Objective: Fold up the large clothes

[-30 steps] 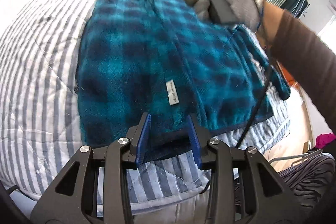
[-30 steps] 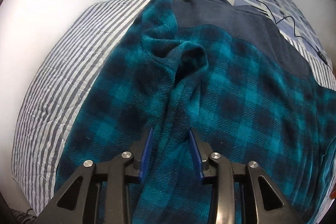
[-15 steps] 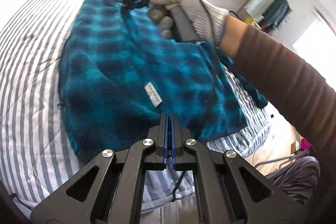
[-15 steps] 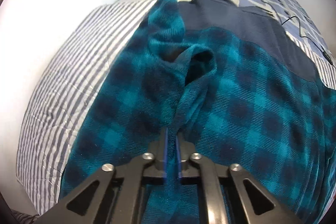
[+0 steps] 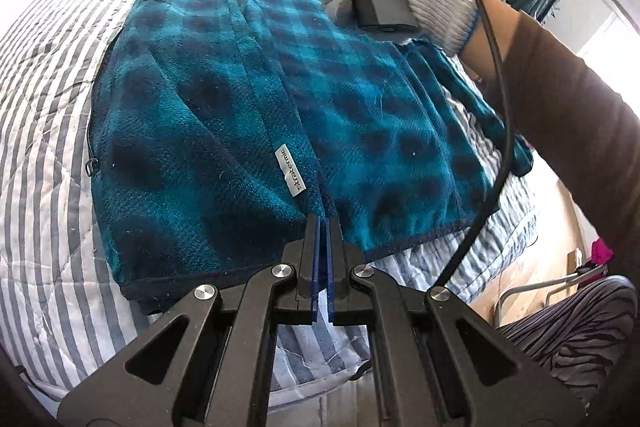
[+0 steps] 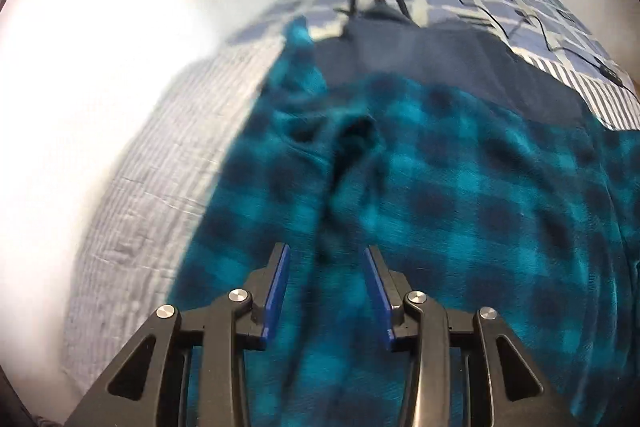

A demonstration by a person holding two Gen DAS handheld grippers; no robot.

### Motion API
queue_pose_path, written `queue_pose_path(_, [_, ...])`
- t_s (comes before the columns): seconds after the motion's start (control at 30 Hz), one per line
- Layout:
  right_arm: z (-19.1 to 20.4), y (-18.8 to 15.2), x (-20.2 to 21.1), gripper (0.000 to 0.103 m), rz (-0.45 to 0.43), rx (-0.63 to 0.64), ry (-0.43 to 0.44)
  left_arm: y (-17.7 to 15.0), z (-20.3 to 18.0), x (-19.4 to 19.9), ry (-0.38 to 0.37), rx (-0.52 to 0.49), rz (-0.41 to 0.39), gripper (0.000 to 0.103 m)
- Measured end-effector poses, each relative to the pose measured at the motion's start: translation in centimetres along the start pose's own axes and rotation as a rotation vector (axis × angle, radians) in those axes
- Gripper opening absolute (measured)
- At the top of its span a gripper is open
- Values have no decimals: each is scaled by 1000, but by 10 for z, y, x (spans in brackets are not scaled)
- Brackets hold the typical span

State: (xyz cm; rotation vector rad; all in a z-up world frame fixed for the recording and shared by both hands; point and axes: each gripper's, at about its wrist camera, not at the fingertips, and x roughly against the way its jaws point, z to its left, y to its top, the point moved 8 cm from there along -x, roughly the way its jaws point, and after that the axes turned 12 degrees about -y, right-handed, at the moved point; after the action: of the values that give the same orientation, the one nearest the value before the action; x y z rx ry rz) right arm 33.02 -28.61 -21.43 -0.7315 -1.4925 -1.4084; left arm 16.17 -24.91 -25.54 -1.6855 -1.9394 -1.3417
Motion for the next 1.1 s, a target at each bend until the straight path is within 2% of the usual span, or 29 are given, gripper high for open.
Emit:
queue_pose_path(0.1, [17,-11,-9,41,72,85,-14,1,-5,5,1,-17,-15,0])
queue_pose_path(0.17, [27,-20,-19,33,110,160,-49,4,-8,9,3,-29,-24,0])
queue_pose_path(0.2, [31,-24,-24,7,122,197,-77,5,-9,11,-1,-29,-28,0])
queue_pose_path(0.23, [33,-29,-27,2,135,233,-111,6,-10,14,-8,-27,-32,0])
queue_pose_path(0.3, [30,-24,-19,1,91,250,-141,8,-13,22,-35,-25,-48,0])
queue_pose_path(0.37, [23,-13,-2,1,24,188,-95,4,-18,22,-44,-53,-38,0])
queue_pose_path(0.43, [10,-13,-5,1,38,118,-49,-7,-16,9,-25,-69,33,0])
queue_pose_path(0.53, [8,-28,-26,1,79,172,-120,-18,-17,5,-75,-33,81,0])
queue_pose_path(0.6, [10,-34,-29,3,81,193,-142,-11,-21,21,-69,-65,38,0])
queue_pose_path(0.67, [11,-33,-24,15,91,196,-138,2,-14,40,-38,-61,-30,0])
queue_pose_path(0.7, [9,-29,-18,22,79,192,-149,10,-4,51,-17,-30,-81,0])
queue_pose_path(0.77, [6,-19,-1,25,18,189,-171,20,20,61,32,47,-138,0])
queue_pose_path(0.83, [12,-8,19,25,-51,180,-103,22,44,58,86,108,-155,0])
queue_pose_path(0.87, [17,-4,22,25,-66,181,-76,21,55,53,99,140,-152,0])
queue_pose_path(0.97, [33,-1,21,25,-94,226,-35,9,62,23,29,204,-65,0])
queue_pose_path(1.03, [42,-8,0,27,-66,246,-14,-8,59,4,29,190,7,0])
queue_pose_path(1.1, [30,-19,-23,27,-14,231,-72,-13,54,2,67,123,6,0])
